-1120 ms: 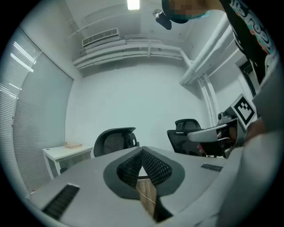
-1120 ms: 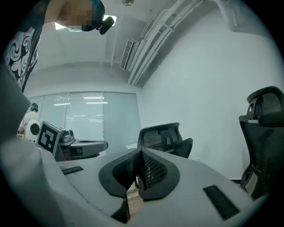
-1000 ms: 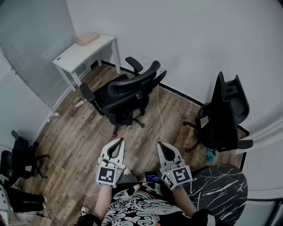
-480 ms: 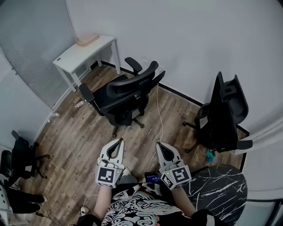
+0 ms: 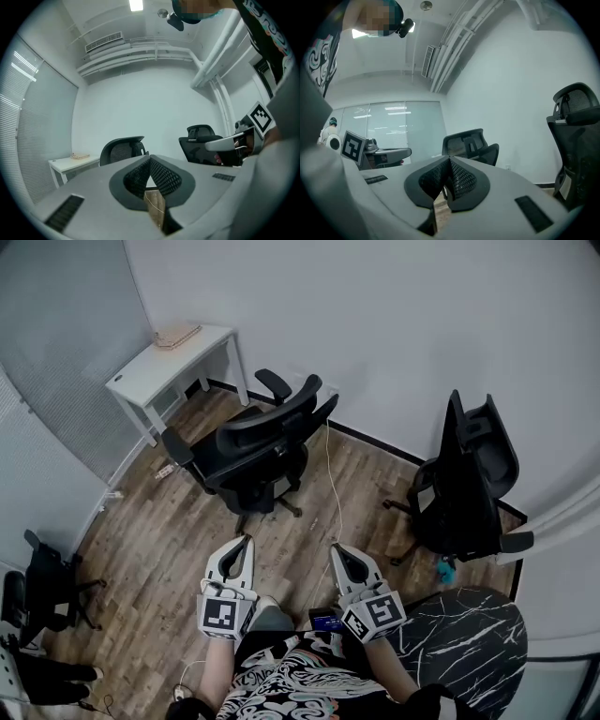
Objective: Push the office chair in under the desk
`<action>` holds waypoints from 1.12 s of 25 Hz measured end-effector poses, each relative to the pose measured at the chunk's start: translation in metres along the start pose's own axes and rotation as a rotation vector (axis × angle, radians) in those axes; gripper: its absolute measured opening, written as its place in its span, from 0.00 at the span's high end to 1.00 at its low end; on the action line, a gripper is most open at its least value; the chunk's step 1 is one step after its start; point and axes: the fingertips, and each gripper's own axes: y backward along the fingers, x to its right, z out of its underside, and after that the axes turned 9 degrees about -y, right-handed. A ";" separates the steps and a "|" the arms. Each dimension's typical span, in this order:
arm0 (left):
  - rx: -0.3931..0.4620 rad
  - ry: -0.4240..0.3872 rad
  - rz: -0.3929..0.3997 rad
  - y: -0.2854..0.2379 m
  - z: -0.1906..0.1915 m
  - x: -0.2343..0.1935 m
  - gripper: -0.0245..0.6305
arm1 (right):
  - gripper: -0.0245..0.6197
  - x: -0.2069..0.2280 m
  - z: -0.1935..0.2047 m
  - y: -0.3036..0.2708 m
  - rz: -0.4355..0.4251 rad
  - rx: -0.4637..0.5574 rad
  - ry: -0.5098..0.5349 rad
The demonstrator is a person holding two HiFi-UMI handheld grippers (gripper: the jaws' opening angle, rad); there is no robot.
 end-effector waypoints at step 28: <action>-0.030 0.004 -0.015 -0.156 0.043 -0.093 0.95 | 0.92 0.093 -0.013 -0.139 0.057 -0.086 0.033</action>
